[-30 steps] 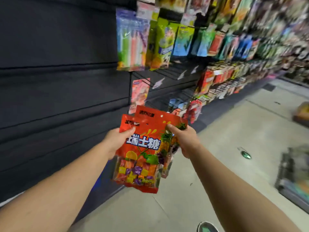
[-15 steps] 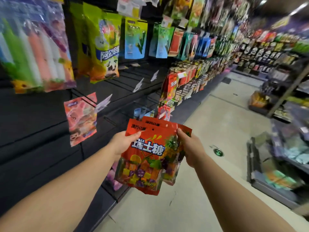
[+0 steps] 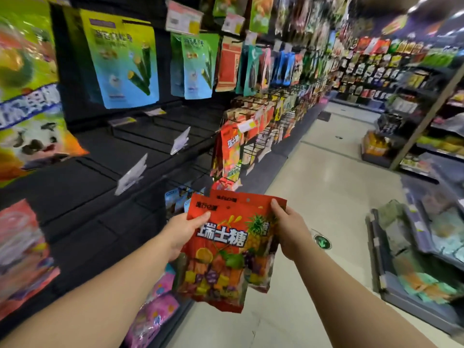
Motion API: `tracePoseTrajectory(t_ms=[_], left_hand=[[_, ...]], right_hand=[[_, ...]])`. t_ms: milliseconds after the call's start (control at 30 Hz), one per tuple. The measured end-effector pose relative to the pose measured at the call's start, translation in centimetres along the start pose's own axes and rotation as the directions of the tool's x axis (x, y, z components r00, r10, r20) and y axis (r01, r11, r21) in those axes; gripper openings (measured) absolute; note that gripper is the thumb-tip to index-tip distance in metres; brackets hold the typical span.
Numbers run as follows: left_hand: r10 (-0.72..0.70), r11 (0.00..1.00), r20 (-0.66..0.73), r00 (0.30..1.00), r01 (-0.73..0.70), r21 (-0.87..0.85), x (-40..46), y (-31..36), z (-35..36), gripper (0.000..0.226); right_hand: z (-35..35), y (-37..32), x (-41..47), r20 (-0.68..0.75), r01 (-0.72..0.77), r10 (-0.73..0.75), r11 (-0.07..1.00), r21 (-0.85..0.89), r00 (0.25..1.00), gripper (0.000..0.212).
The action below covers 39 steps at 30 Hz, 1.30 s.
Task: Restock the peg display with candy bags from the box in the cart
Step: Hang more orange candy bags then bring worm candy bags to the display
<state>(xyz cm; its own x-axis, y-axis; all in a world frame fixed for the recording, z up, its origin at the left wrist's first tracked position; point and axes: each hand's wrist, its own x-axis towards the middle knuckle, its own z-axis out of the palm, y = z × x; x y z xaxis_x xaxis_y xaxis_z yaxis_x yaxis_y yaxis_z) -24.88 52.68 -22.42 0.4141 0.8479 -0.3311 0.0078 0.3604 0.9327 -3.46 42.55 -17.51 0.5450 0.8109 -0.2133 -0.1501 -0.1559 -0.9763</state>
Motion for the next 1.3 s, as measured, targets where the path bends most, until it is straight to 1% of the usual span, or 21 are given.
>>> tracePoseTrajectory(t_ms=[33, 133, 233, 267, 367, 400, 500, 600, 633, 667, 700, 733, 767, 833, 867, 967, 1033, 1133, 1200, 1300], left_hand=[[0.004, 1.0, -0.011, 1.0, -0.004, 0.008, 1.7, 0.2, 0.6, 0.028], [0.033, 0.999, -0.057, 0.998, -0.033, 0.008, 6.4, 0.9, 3.2, 0.036], [0.04, 0.998, -0.103, 0.994, -0.043, -0.034, 10.0, 1.8, 6.7, 0.049], [0.039, 0.998, -0.116, 0.992, -0.045, -0.047, 11.1, 2.0, 7.9, 0.047], [0.03, 0.993, -0.2, 0.979, -0.053, -0.108, 14.2, 2.8, 10.6, 0.021], [0.017, 0.991, -0.23, 0.973, -0.046, -0.123, 14.9, 2.8, 11.2, 0.019], [-0.032, 0.985, -0.307, 0.951, -0.022, -0.171, 16.5, 2.5, 11.7, 0.024], [-0.05, 0.981, -0.4, 0.915, -0.03, -0.191, 18.5, 2.9, 10.9, 0.024], [-0.044, 0.982, -0.421, 0.906, -0.039, -0.186, 19.2, 3.2, 10.6, 0.024], [-0.036, 0.984, -0.443, 0.896, -0.046, -0.173, 20.1, 3.4, 10.1, 0.024], [-0.028, 0.985, -0.459, 0.888, -0.055, -0.166, 21.0, 3.7, 9.7, 0.024], [-0.023, 0.984, -0.471, 0.882, -0.063, -0.166, 22.0, 4.0, 9.3, 0.024], [-0.024, 0.984, -0.475, 0.88, -0.064, -0.168, 23.0, 4.2, 9.2, 0.023], [-0.035, 0.985, -0.479, 0.877, -0.05, -0.164, 24.9, 4.5, 9.2, 0.023], [-0.041, 0.986, -0.477, 0.878, -0.042, -0.16, 25.8, 4.7, 9.4, 0.025], [-0.037, 0.988, -0.455, 0.89, -0.037, -0.153, 28.6, 5.7, 9.9, 0.026], [-0.034, 0.989, -0.459, 0.888, -0.036, -0.144, 30.0, 6.1, 9.8, 0.026], [-0.053, 0.992, -0.477, 0.877, -0.01, -0.129, 31.5, 5.8, 9.4, 0.029], [-0.068, 0.993, -0.504, 0.861, 0.008, -0.119, 32.5, 5.8, 9.1, 0.032], [-0.078, 0.993, -0.531, 0.844, 0.018, -0.118, 34.0, 6.2, 9.3, 0.03]], right_hand=[[-0.6, 0.0, 2.2, 0.015, -0.009, 0.009, 1.0, -0.004, 1.0, 0.035], [-2.4, -1.0, 8.3, 0.078, -0.021, 0.021, 1.0, -0.01, 0.997, 0.026], [-4.6, -2.5, 14.2, 0.158, -0.027, 0.038, 0.997, -0.07, 0.987, 0.029], [-5.3, -3.1, 16.2, 0.176, -0.029, 0.046, 0.995, -0.097, 0.983, 0.03], [-6.4, -5.3, 22.1, 0.235, -0.02, 0.054, 0.989, -0.148, 0.971, 0.033], [-6.4, -5.6, 24.0, 0.266, -0.02, 0.062, 0.988, -0.155, 0.962, 0.033], [-5.4, -5.0, 27.7, 0.347, -0.03, 0.09, 0.984, -0.177, 0.934, 0.033], [-3.4, -4.1, 31.0, 0.384, -0.063, 0.134, 0.979, -0.192, 0.913, 0.036], [-2.6, -4.1, 32.1, 0.395, -0.057, 0.127, 0.981, -0.185, 0.91, 0.041], [-1.9, -3.9, 33.3, 0.412, -0.052, 0.115, 0.986, -0.161, 0.904, 0.054], [-1.2, -3.9, 34.3, 0.422, -0.052, 0.114, 0.986, -0.157, 0.899, 0.072], [-0.7, -3.7, 35.6, 0.433, -0.055, 0.123, 0.985, -0.166, 0.893, 0.085], [-0.4, -3.9, 36.2, 0.44, -0.058, 0.124, 0.985, -0.161, 0.889, 0.083], [0.0, -4.6, 37.5, 0.465, -0.078, 0.153, 0.981, -0.176, 0.872, 0.048], [0.1, -4.9, 38.5, 0.471, -0.083, 0.17, 0.976, -0.2, 0.865, 0.038], [0.4, -5.5, 42.0, 0.479, -0.061, 0.143, 0.981, -0.183, 0.866, 0.033], [0.8, -5.4, 43.5, 0.497, -0.076, 0.156, 0.981, -0.177, 0.854, 0.029], [1.4, -4.7, 45.7, 0.54, -0.12, 0.196, 0.978, -0.172, 0.819, 0.02], [2.0, -4.6, 47.2, 0.576, -0.142, 0.216, 0.975, -0.171, 0.789, 0.019], [2.9, -4.9, 49.9, 0.623, -0.173, 0.246, 0.969, -0.177, 0.742, 0.017]])
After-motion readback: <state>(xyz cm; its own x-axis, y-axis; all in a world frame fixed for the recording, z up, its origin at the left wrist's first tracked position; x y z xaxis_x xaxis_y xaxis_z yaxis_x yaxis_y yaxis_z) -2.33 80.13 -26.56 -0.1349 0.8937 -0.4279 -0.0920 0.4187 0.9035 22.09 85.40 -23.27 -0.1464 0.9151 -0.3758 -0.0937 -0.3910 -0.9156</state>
